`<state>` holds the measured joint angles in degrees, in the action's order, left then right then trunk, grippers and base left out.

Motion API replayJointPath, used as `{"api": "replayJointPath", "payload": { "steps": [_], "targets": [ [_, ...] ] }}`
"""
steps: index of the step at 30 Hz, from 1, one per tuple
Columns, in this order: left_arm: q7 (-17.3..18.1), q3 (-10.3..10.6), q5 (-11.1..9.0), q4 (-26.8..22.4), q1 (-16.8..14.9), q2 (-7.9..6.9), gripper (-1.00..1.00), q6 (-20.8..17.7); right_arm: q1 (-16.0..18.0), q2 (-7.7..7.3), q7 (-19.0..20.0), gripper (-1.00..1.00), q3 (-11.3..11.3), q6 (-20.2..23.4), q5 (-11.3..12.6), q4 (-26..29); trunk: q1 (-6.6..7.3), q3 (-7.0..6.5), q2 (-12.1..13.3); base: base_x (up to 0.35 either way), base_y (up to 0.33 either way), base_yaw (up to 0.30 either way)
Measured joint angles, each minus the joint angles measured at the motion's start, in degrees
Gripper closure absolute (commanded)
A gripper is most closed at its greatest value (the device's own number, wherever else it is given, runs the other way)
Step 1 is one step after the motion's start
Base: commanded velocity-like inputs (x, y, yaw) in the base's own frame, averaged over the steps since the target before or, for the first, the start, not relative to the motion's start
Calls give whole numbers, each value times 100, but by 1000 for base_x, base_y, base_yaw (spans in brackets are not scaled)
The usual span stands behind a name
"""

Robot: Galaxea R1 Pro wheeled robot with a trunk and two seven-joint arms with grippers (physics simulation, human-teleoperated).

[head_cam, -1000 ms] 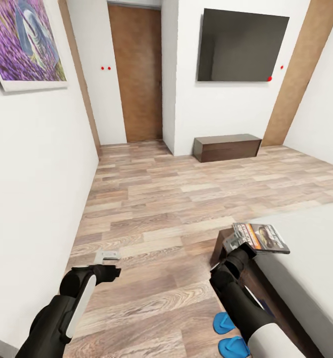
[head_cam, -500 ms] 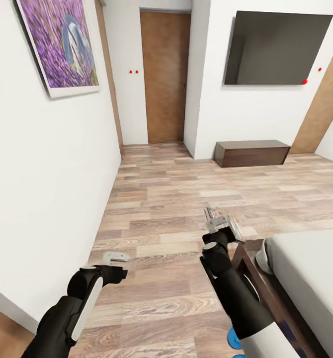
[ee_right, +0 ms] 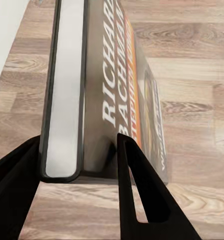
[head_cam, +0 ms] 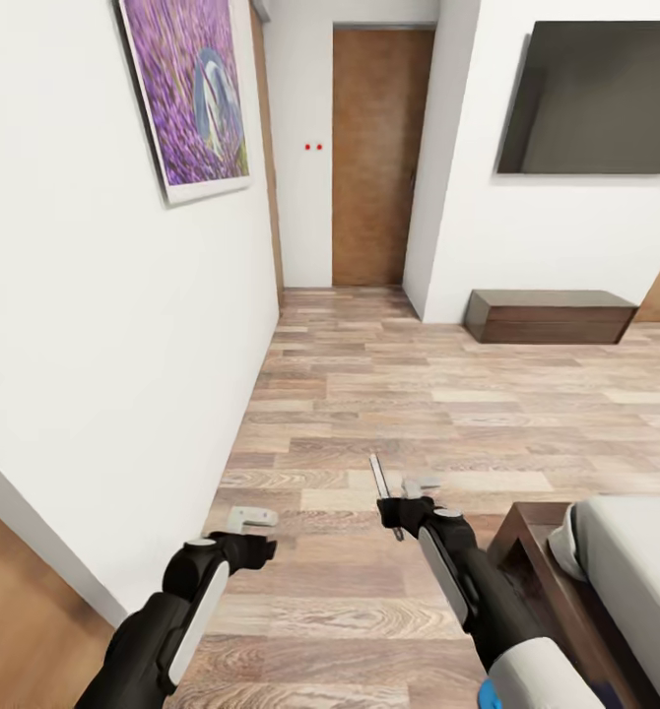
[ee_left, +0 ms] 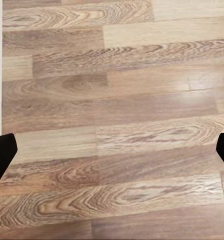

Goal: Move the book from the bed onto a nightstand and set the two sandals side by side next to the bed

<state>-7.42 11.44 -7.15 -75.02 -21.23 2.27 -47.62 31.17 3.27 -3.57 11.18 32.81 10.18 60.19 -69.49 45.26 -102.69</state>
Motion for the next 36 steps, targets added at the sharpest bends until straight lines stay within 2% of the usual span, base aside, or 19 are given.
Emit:
{"api": "replayJointPath", "payload": {
  "steps": [2,3,4,5,6,7,10,12,15,19,24,27,36],
  "targets": [
    [-4,12,5,181,-48,47,-100,68,1,-75,174,100,-14,-402,34,-515,44,-37,80,0,0,222],
    [-35,14,6,757,-279,88,-100,254,14,-124,297,100,-24,-855,43,-1098,65,-57,121,0,0,229],
    [-43,14,6,997,-371,99,-100,335,17,-132,320,100,-25,-958,50,-1276,88,-76,161,0,0,232],
    [-53,13,8,1513,-562,125,-100,532,25,-144,352,100,-27,-1107,56,-1462,109,-97,201,0,0,233],
    [-58,12,8,1813,-676,141,-100,661,32,-149,368,100,-27,-1172,58,-1571,132,-118,241,0,0,235],
    [-64,9,6,2420,-909,180,-100,938,43,-156,386,100,-30,-1265,51,-1747,153,-138,281,0,0,235],
    [-78,3,4,3377,-1281,251,-100,1389,60,-162,396,100,-33,-1382,53,-1974,220,-202,401,0,0,232],
    [-85,-11,3,4353,-1634,316,-100,1858,66,-168,398,100,-38,-1433,55,-2053,264,-244,481,0,0,223],
    [-88,-24,2,4832,-1827,345,-100,2140,71,-212,395,100,-79,-1478,33,-2102,330,-305,601,0,0,130],
    [-84,-31,-13,4965,-1907,356,-100,2259,72,-249,379,100,-121,-1514,59,-2107,418,-379,762,0,0,34],
    [-82,-42,-24,4867,-1916,358,-100,2283,72,-261,360,100,-130,-1507,73,-2047,527,-469,962,0,0,4],
    [-73,-32,-21,4688,-1918,359,-100,2256,72,-323,353,100,-338,-1500,45,-1981,593,-523,1083,0,0,0],
    [-78,-26,-22,4666,-1918,358,-100,2260,72,-325,363,100,-369,-1502,60,-1957,791,-684,1444,0,0,0]
  ]
}}
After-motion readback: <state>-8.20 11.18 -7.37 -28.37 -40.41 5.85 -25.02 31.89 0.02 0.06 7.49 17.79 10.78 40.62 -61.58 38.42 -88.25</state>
